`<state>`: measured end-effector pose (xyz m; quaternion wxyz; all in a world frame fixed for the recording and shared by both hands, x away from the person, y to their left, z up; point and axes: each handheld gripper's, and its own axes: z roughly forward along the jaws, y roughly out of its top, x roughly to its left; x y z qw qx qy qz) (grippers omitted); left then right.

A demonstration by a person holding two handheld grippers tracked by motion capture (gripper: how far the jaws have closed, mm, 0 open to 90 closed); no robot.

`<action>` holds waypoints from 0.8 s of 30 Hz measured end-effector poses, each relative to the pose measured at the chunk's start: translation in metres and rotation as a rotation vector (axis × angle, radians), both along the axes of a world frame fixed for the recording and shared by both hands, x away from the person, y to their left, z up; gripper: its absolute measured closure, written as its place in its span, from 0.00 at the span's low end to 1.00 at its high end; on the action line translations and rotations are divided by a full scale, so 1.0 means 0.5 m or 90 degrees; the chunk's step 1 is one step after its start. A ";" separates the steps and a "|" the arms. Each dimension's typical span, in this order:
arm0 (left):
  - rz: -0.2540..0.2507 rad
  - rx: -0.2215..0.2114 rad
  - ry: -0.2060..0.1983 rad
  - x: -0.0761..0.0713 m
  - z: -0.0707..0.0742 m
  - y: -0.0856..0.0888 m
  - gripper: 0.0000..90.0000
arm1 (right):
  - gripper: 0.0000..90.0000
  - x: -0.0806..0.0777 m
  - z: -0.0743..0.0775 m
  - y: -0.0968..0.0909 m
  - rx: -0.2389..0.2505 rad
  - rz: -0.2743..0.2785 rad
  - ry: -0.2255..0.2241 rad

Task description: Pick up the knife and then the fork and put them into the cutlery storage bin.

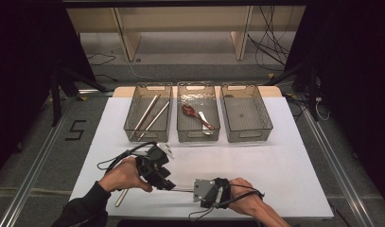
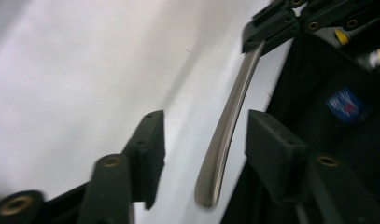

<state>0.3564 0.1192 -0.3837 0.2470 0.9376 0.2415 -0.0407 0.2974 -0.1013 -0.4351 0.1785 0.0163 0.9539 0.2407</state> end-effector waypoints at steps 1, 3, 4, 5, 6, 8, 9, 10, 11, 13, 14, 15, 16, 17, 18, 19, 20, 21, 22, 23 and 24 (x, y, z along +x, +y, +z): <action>0.009 -0.005 -0.012 0.000 0.003 0.006 0.44 | 0.99 0.007 0.002 -0.006 0.001 -0.007 0.000; 0.028 -0.022 -0.035 -0.002 0.006 0.017 0.39 | 0.99 0.018 0.005 -0.019 0.005 -0.034 0.012; 0.034 -0.032 -0.046 -0.003 0.008 0.022 0.37 | 0.99 0.025 0.007 -0.026 0.005 -0.046 0.009; 0.042 -0.039 -0.056 -0.004 0.009 0.029 0.36 | 0.99 0.033 0.008 -0.034 0.005 -0.055 0.009; 0.054 -0.045 -0.064 -0.004 0.010 0.035 0.35 | 0.99 0.039 0.010 -0.042 0.003 -0.064 0.009; 0.074 -0.055 -0.082 -0.006 0.011 0.049 0.33 | 0.99 0.053 0.012 -0.059 0.008 -0.084 0.011; 0.084 -0.058 -0.088 -0.006 0.009 0.056 0.33 | 0.99 0.060 0.013 -0.067 0.013 -0.095 0.011; 0.094 -0.059 -0.090 -0.007 0.008 0.063 0.32 | 0.99 0.067 0.015 -0.075 0.019 -0.110 0.010; 0.101 -0.058 -0.091 -0.008 0.006 0.071 0.31 | 0.99 0.074 0.018 -0.084 0.022 -0.124 0.015; 0.118 -0.064 -0.102 -0.010 0.000 0.086 0.30 | 0.99 0.087 0.026 -0.101 0.034 -0.148 0.016; 0.129 -0.068 -0.105 -0.011 -0.003 0.093 0.30 | 0.99 0.094 0.031 -0.109 0.039 -0.160 0.019; 0.140 -0.073 -0.112 -0.011 -0.005 0.101 0.29 | 0.99 0.100 0.036 -0.116 0.045 -0.172 0.019; 0.148 -0.076 -0.118 -0.012 -0.007 0.109 0.29 | 0.99 0.106 0.041 -0.124 0.052 -0.185 0.021; 0.160 -0.082 -0.124 -0.013 -0.010 0.115 0.29 | 0.99 0.112 0.047 -0.131 0.060 -0.197 0.025; 0.172 -0.088 -0.128 -0.014 -0.013 0.122 0.28 | 0.99 0.118 0.053 -0.138 0.069 -0.208 0.024; 0.183 -0.094 -0.132 -0.015 -0.016 0.127 0.28 | 0.99 0.124 0.058 -0.145 0.078 -0.222 0.026; 0.188 -0.095 -0.137 -0.016 -0.018 0.133 0.28 | 0.99 0.130 0.064 -0.152 0.086 -0.235 0.028; 0.199 -0.097 -0.145 -0.017 -0.021 0.138 0.27 | 0.99 0.138 0.070 -0.158 0.093 -0.247 0.031; 0.206 -0.099 -0.151 -0.018 -0.024 0.143 0.26 | 0.99 0.145 0.075 -0.165 0.097 -0.259 0.034; 0.214 -0.102 -0.151 -0.019 -0.027 0.147 0.26 | 0.99 0.152 0.081 -0.170 0.103 -0.274 0.036; 0.222 -0.105 -0.151 -0.019 -0.030 0.151 0.26 | 0.99 0.161 0.085 -0.176 0.110 -0.285 0.039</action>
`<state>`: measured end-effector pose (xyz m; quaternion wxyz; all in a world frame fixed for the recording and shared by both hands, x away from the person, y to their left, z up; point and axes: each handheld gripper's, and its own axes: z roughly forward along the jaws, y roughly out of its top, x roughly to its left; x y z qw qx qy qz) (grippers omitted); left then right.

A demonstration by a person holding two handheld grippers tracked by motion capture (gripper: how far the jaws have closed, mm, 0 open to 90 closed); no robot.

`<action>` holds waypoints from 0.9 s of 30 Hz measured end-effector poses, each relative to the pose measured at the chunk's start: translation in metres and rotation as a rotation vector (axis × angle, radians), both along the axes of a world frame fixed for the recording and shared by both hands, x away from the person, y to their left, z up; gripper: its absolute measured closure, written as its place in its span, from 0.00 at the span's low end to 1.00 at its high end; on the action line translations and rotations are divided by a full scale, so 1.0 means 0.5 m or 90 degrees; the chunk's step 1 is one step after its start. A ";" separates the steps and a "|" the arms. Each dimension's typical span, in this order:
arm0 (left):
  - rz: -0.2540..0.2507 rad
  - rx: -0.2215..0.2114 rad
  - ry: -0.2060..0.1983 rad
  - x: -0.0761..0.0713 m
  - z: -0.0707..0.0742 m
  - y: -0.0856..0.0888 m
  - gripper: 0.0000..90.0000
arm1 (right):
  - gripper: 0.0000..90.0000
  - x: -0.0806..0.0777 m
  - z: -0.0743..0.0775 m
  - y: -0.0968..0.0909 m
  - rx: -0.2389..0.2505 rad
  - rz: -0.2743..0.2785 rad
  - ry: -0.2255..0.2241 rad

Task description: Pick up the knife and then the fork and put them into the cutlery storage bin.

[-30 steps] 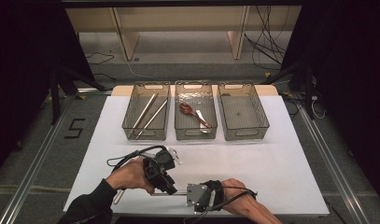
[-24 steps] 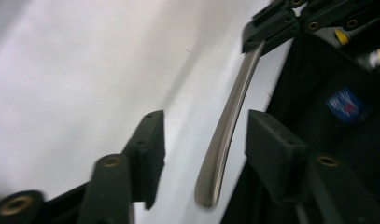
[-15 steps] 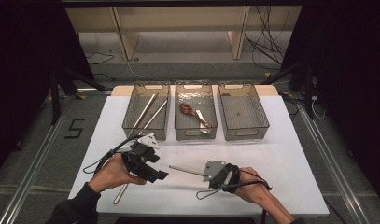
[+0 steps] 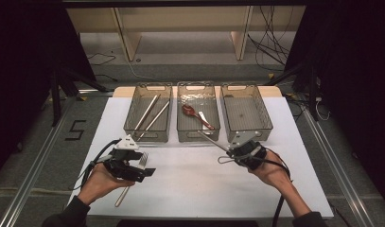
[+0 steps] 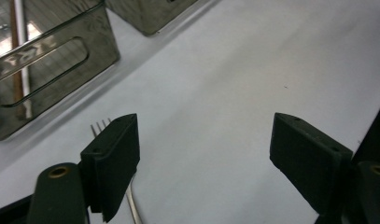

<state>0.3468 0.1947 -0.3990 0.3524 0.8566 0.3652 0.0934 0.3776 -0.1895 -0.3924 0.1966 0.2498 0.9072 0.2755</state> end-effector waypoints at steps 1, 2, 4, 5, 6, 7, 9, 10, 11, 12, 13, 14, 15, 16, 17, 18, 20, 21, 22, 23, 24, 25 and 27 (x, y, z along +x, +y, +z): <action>0.004 0.001 0.003 -0.001 -0.003 0.003 0.25 | 0.99 0.008 0.004 -0.005 0.010 -0.015 0.005; 0.004 0.003 0.007 -0.002 -0.006 0.007 0.25 | 0.99 0.017 0.008 -0.010 0.017 -0.026 0.007; 0.012 0.007 0.009 -0.006 -0.011 0.012 0.25 | 0.99 0.036 0.016 -0.021 0.028 -0.044 0.010; 0.013 0.008 0.008 -0.007 -0.013 0.015 0.25 | 0.99 0.044 0.019 -0.025 0.033 -0.055 0.013; 0.018 0.009 0.010 -0.009 -0.015 0.018 0.25 | 0.99 0.054 0.023 -0.030 0.034 -0.063 0.012; 0.025 0.006 0.009 -0.010 -0.016 0.020 0.25 | 0.99 0.063 0.027 -0.033 0.036 -0.075 0.017; 0.029 0.005 0.005 -0.012 -0.018 0.026 0.25 | 0.99 0.084 0.035 -0.041 0.039 -0.094 0.022; 0.029 0.004 0.004 -0.013 -0.017 0.028 0.26 | 0.99 0.095 0.039 -0.045 0.041 -0.102 0.024; 0.029 0.004 0.004 -0.013 -0.018 0.030 0.26 | 0.99 0.106 0.042 -0.050 0.046 -0.111 0.029; 0.030 0.003 0.003 -0.014 -0.019 0.032 0.26 | 0.99 0.117 0.044 -0.054 0.051 -0.121 0.029; 0.033 0.001 0.001 -0.014 -0.020 0.034 0.25 | 0.99 0.127 0.047 -0.058 0.055 -0.134 0.029; 0.036 -0.002 -0.001 -0.015 -0.021 0.035 0.25 | 0.99 0.138 0.048 -0.062 0.059 -0.142 0.031; 0.036 -0.002 -0.004 -0.016 -0.022 0.036 0.25 | 0.99 0.148 0.050 -0.065 0.059 -0.153 0.033; 0.038 -0.005 -0.005 -0.018 -0.023 0.037 0.25 | 0.99 0.158 0.051 -0.067 0.057 -0.164 0.033; 0.037 -0.004 -0.010 -0.019 -0.023 0.038 0.25 | 0.99 0.167 0.053 -0.070 0.060 -0.174 0.036; 0.038 -0.005 -0.014 -0.020 -0.023 0.039 0.24 | 0.99 0.176 0.054 -0.073 0.062 -0.183 0.038; 0.038 -0.008 -0.013 -0.023 -0.024 0.040 0.24 | 0.99 0.193 0.057 -0.078 0.066 -0.202 0.043; 0.036 -0.010 -0.013 -0.024 -0.026 0.040 0.23 | 0.99 0.202 0.057 -0.080 0.067 -0.208 0.045; 0.037 -0.010 -0.015 -0.026 -0.026 0.041 0.23 | 0.99 0.213 0.057 -0.083 0.066 -0.218 0.046; 0.034 -0.009 -0.018 -0.027 -0.025 0.042 0.23 | 0.99 0.219 0.057 -0.085 0.066 -0.224 0.047; 0.035 -0.012 -0.020 -0.029 -0.025 0.042 0.23 | 0.99 0.228 0.057 -0.087 0.069 -0.233 0.052; 0.036 -0.014 -0.022 -0.031 -0.024 0.042 0.23 | 0.99 0.237 0.057 -0.090 0.071 -0.242 0.056; 0.036 -0.018 -0.021 -0.033 -0.024 0.043 0.23 | 0.99 0.253 0.057 -0.092 0.074 -0.257 0.064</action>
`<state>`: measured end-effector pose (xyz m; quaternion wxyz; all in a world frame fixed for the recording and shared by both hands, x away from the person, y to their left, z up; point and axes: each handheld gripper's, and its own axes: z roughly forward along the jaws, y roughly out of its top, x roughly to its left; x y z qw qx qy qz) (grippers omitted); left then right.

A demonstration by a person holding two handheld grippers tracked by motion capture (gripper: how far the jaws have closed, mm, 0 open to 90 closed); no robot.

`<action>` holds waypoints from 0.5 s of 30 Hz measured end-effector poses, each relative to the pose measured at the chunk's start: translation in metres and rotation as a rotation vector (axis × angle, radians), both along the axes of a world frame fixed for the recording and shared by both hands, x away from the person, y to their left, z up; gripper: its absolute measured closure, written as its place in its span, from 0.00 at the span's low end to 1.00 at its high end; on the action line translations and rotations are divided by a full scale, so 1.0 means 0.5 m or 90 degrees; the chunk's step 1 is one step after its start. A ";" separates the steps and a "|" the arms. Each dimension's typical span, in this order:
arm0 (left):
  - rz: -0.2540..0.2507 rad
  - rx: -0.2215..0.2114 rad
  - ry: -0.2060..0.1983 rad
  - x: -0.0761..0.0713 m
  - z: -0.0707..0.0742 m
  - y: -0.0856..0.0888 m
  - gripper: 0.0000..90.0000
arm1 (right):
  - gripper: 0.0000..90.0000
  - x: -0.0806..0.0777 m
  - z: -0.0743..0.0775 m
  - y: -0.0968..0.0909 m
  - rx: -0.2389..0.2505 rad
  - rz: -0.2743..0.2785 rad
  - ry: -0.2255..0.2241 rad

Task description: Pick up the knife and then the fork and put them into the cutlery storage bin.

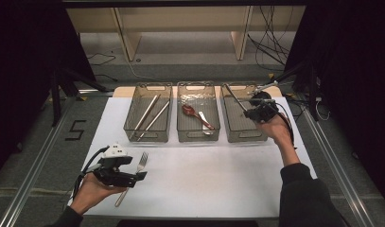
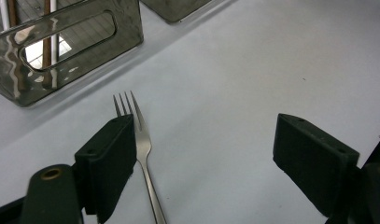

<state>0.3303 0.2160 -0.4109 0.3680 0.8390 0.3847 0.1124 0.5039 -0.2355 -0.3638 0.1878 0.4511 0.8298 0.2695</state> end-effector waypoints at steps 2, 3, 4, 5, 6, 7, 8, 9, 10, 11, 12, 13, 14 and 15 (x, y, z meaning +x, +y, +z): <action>-0.004 0.007 0.005 -0.001 -0.003 0.000 0.22 | 0.99 0.013 0.000 0.001 -0.003 -0.006 0.005; -0.006 0.011 0.007 -0.002 -0.006 -0.001 0.22 | 0.99 0.019 0.001 0.001 -0.003 -0.010 0.007; -0.006 0.013 0.010 -0.002 -0.008 -0.002 0.22 | 0.99 0.025 0.001 0.000 0.000 -0.013 0.010; -0.005 0.012 0.011 -0.002 -0.009 -0.003 0.22 | 0.99 0.030 0.001 0.000 0.001 -0.018 0.013; -0.007 0.014 0.012 -0.002 -0.010 -0.004 0.22 | 0.99 0.035 0.000 0.000 0.001 -0.022 0.017; -0.008 0.014 0.012 -0.002 -0.009 -0.005 0.22 | 0.99 0.039 0.000 0.000 0.002 -0.026 0.020; -0.008 0.014 0.011 -0.002 -0.009 -0.005 0.22 | 0.99 0.044 -0.001 0.000 0.001 -0.028 0.023; -0.008 0.013 0.010 -0.003 -0.008 -0.006 0.22 | 0.99 0.048 -0.001 0.000 0.000 -0.031 0.027; -0.008 0.014 0.010 -0.003 -0.008 -0.006 0.22 | 0.99 0.053 -0.002 0.001 0.000 -0.036 0.030; -0.008 0.016 0.011 -0.002 -0.008 -0.005 0.22 | 0.99 0.057 -0.003 0.001 -0.003 -0.038 0.033; -0.007 0.017 0.012 -0.002 -0.009 -0.004 0.22 | 0.99 0.061 -0.003 0.001 -0.003 -0.043 0.034; -0.007 0.017 0.013 -0.001 -0.009 -0.003 0.22 | 0.99 0.065 -0.003 0.001 -0.002 -0.045 0.036; -0.007 0.017 0.014 -0.001 -0.010 -0.002 0.22 | 0.99 0.069 -0.004 0.002 -0.001 -0.049 0.038; -0.008 0.018 0.014 -0.001 -0.010 -0.002 0.22 | 0.99 0.072 -0.004 0.002 -0.002 -0.052 0.040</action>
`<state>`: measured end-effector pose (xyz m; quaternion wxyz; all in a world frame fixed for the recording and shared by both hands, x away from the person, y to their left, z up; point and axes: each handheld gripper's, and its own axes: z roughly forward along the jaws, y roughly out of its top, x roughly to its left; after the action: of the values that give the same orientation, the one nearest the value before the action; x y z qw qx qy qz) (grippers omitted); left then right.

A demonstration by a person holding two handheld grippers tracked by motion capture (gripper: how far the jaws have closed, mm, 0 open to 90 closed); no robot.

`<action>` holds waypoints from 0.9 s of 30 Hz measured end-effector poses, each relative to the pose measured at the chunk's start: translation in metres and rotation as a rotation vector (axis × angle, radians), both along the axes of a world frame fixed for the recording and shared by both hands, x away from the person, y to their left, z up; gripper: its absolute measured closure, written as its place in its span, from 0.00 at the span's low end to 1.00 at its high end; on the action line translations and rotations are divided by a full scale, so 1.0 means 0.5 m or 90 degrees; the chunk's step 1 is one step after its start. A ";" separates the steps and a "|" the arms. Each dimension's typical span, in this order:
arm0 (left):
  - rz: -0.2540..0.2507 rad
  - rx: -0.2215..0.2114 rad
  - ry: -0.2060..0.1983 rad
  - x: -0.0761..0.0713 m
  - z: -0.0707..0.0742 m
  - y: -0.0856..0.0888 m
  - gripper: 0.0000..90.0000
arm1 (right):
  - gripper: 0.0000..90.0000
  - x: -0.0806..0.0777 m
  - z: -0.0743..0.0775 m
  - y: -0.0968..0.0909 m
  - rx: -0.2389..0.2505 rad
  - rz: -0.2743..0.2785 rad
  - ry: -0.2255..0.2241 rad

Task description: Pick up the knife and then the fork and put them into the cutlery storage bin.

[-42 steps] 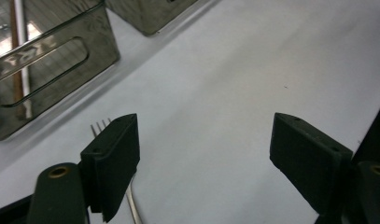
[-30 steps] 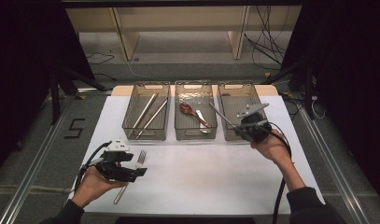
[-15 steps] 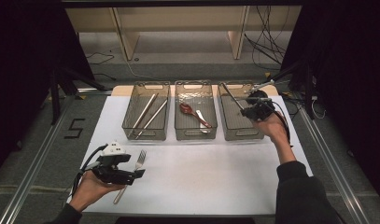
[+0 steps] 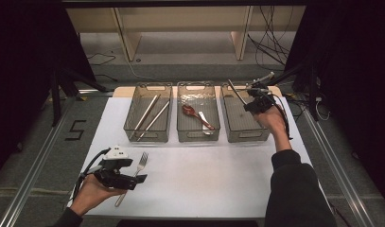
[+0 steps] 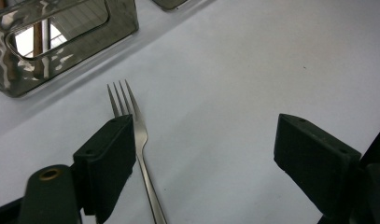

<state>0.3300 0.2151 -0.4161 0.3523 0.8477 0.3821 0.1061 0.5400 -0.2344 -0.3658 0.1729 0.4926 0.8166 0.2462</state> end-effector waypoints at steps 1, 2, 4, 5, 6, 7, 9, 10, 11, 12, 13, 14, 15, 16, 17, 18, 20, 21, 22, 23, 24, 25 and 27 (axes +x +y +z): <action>-0.001 0.000 0.001 0.000 0.000 0.000 0.22 | 0.99 0.003 0.000 0.001 0.001 -0.003 0.002; -0.001 0.000 0.002 0.000 -0.001 -0.002 0.23 | 0.99 0.007 -0.001 0.001 -0.001 -0.003 0.004; -0.003 0.003 0.003 0.000 -0.001 -0.003 0.23 | 0.99 0.014 -0.002 0.003 -0.005 -0.009 0.009; -0.004 0.006 0.003 0.000 -0.001 -0.002 0.23 | 0.99 0.017 -0.003 0.004 -0.007 -0.011 0.012; -0.003 0.007 0.002 0.000 -0.001 -0.002 0.23 | 0.99 0.020 -0.005 0.005 -0.010 -0.013 0.013; -0.001 0.008 0.000 0.000 0.000 0.000 0.23 | 0.99 0.023 -0.007 0.006 -0.011 -0.014 0.014; 0.003 0.002 -0.001 0.001 0.001 0.002 0.23 | 0.99 0.027 -0.010 0.007 -0.014 -0.019 0.018; 0.003 0.002 -0.002 0.001 0.001 0.003 0.23 | 0.99 0.029 -0.012 0.008 -0.015 -0.020 0.019; 0.003 0.002 -0.002 0.001 0.001 0.003 0.23 | 0.99 0.031 -0.014 0.008 -0.014 -0.022 0.020; 0.002 0.003 -0.003 0.002 0.001 0.003 0.23 | 0.99 0.032 -0.015 0.009 -0.017 -0.021 0.021; 0.003 0.002 -0.002 0.001 0.001 0.003 0.23 | 0.99 0.034 -0.017 0.010 -0.019 -0.023 0.021; 0.003 0.002 -0.001 0.001 0.000 0.002 0.23 | 0.99 0.036 -0.019 0.010 -0.022 -0.021 0.024; 0.002 0.003 0.000 0.001 0.000 0.002 0.23 | 0.99 0.037 -0.021 0.011 -0.024 -0.022 0.027; -0.001 0.006 0.000 0.001 0.000 0.002 0.23 | 0.99 0.039 -0.023 0.011 -0.027 -0.023 0.028; -0.002 0.005 -0.001 0.001 0.000 0.001 0.23 | 0.99 0.041 -0.025 0.011 -0.030 -0.024 0.028; -0.003 0.006 -0.001 0.001 0.000 0.001 0.23 | 0.99 0.043 -0.028 0.012 -0.032 -0.027 0.029; -0.003 0.006 -0.001 0.001 -0.001 0.000 0.23 | 0.98 0.047 -0.033 0.014 -0.038 -0.030 0.033; -0.003 0.006 -0.001 0.001 -0.001 0.000 0.23 | 0.98 0.049 -0.036 0.016 -0.047 -0.029 0.035; -0.003 0.006 0.000 0.001 -0.001 0.000 0.23 | 0.98 0.052 -0.039 0.018 -0.054 -0.028 0.034; -0.003 0.006 0.001 0.001 -0.001 0.000 0.23 | 0.96 0.054 -0.041 0.019 -0.059 -0.031 0.032; -0.002 0.006 0.002 0.001 -0.001 0.000 0.23 | 0.93 0.058 -0.043 0.020 -0.068 -0.033 0.033; -0.004 0.007 0.002 0.001 -0.001 0.000 0.23 | 0.90 0.060 -0.043 0.021 -0.063 -0.037 0.027; -0.005 0.007 0.004 0.001 -0.002 0.000 0.23 | 0.78 0.062 -0.038 0.022 -0.049 -0.043 0.018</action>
<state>0.3305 0.2150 -0.4172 0.3466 0.8514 0.3796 0.1044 0.5712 -0.2233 -0.3848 0.1886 0.5164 0.8106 0.2017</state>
